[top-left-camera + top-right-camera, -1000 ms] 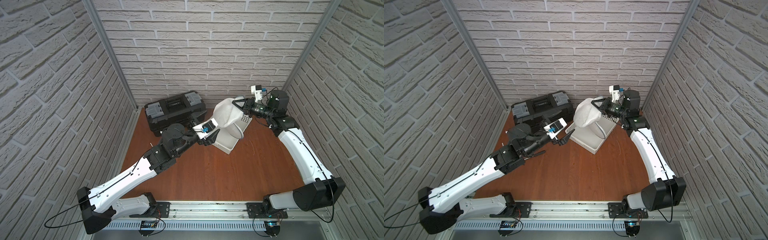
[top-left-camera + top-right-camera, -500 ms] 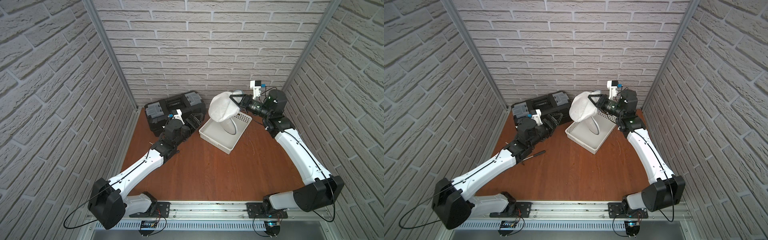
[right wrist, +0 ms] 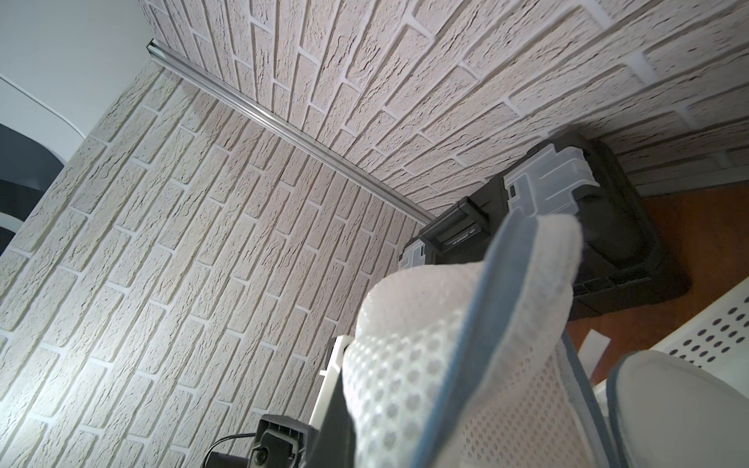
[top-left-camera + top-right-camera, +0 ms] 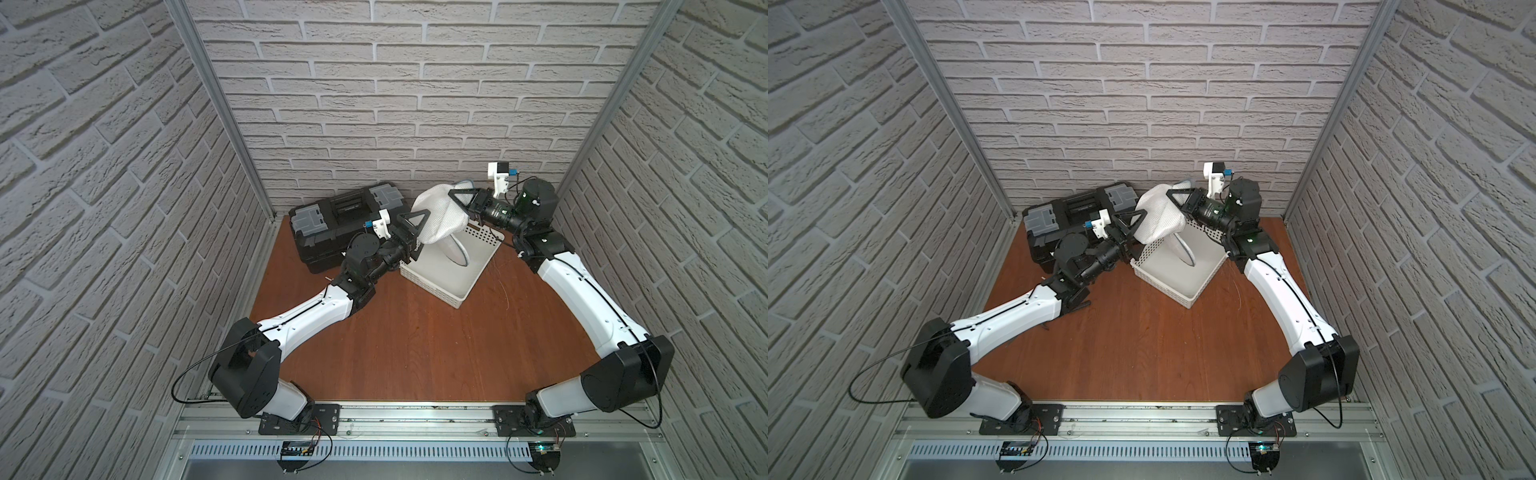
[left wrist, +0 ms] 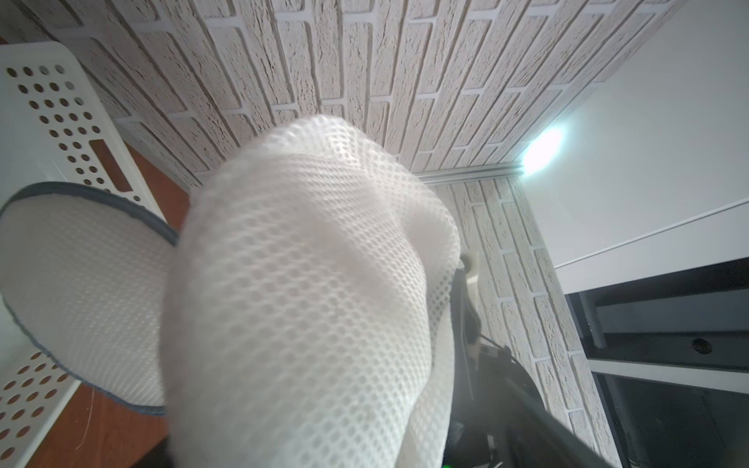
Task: Turn the laundry bag inside out
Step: Turn over the laundry bag.
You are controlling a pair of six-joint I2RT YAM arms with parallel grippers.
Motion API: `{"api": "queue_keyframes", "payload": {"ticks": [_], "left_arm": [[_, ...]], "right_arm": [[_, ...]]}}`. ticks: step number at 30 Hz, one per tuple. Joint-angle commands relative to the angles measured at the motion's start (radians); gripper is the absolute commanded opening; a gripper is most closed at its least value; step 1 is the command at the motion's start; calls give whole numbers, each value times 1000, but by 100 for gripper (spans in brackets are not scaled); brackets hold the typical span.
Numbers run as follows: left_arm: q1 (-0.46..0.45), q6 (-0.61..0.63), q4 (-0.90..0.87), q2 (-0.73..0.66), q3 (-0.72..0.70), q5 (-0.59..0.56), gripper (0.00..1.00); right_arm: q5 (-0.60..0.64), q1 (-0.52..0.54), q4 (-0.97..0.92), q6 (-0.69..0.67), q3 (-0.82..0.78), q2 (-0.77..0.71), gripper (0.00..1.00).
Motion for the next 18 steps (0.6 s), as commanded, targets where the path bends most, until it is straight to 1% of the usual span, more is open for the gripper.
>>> {"api": "queue_keyframes", "payload": {"ticks": [1,4,9,12,14,16,18], "left_arm": [[-5,-12,133,18,53,23,95],[-12,-12,147,30,53,5,86],[-21,-7,201,43,42,-35,63],[-26,-4,227,56,48,-40,53],[-28,0,239,62,54,-39,45],[-28,0,240,67,61,-32,32],[-27,6,228,65,60,-25,19]], "right_arm": [[-1,16,88,23,30,-14,3],[5,19,113,55,8,-18,3],[13,21,129,96,-20,-28,3],[17,21,108,98,-30,-31,3],[13,22,90,97,-32,-31,3],[12,21,56,81,-30,-34,3],[28,18,-43,35,-16,-42,3]]}}
